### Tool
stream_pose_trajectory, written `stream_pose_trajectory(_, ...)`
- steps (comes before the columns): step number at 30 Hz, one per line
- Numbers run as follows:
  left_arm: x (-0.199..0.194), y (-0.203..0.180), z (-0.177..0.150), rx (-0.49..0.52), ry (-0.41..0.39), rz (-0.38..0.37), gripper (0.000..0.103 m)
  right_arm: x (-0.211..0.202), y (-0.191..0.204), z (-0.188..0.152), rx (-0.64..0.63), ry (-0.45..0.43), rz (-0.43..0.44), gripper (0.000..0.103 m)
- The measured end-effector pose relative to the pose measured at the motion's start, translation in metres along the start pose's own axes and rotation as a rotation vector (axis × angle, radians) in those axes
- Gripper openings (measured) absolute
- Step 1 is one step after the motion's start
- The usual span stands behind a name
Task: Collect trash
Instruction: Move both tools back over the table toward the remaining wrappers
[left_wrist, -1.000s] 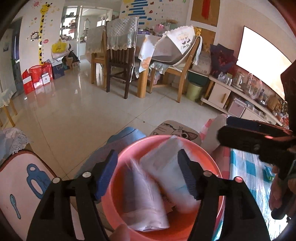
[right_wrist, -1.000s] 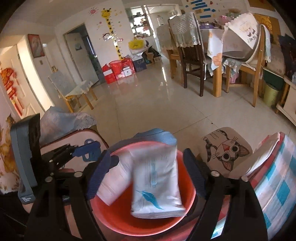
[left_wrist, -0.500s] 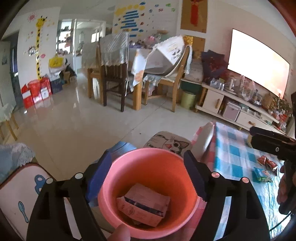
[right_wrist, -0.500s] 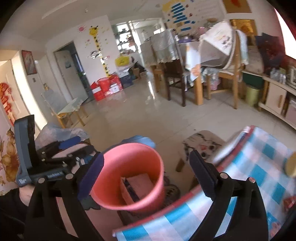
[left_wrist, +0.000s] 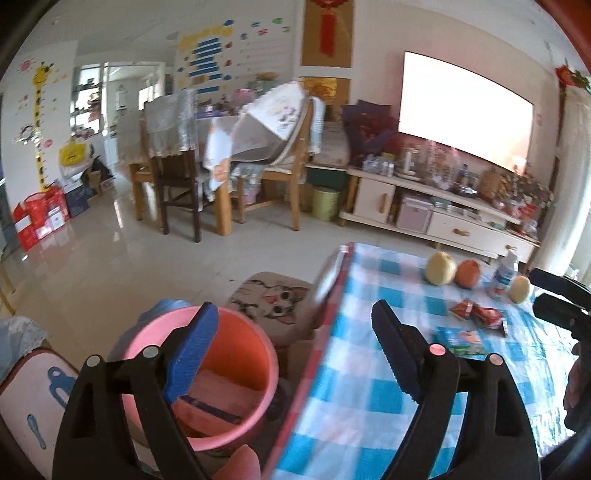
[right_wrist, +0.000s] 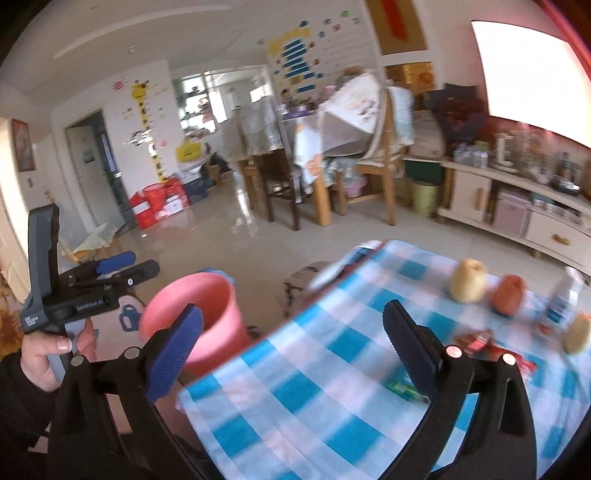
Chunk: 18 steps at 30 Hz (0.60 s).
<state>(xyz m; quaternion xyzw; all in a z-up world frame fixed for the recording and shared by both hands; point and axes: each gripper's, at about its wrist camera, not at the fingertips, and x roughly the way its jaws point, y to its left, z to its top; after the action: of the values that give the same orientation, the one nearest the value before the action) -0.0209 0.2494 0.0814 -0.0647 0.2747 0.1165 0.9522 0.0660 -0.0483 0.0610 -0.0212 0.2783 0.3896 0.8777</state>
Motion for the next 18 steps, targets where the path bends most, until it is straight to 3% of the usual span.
stream_pose_trajectory(3,0.002,-0.032,-0.001,0.026,-0.002,-0.03,0.09,-0.027,-0.024,-0.013,0.019,-0.015,-0.061,0.099)
stream_pose_trajectory(8,0.014,-0.077,-0.009,0.076,0.019,-0.068,0.09,-0.061,-0.07,-0.041,0.075,-0.033,-0.159,0.099)
stream_pose_trajectory(18,0.081,-0.161,-0.053,0.123,0.143,-0.131,0.091,-0.087,-0.156,-0.11,0.181,0.008,-0.274,0.099)
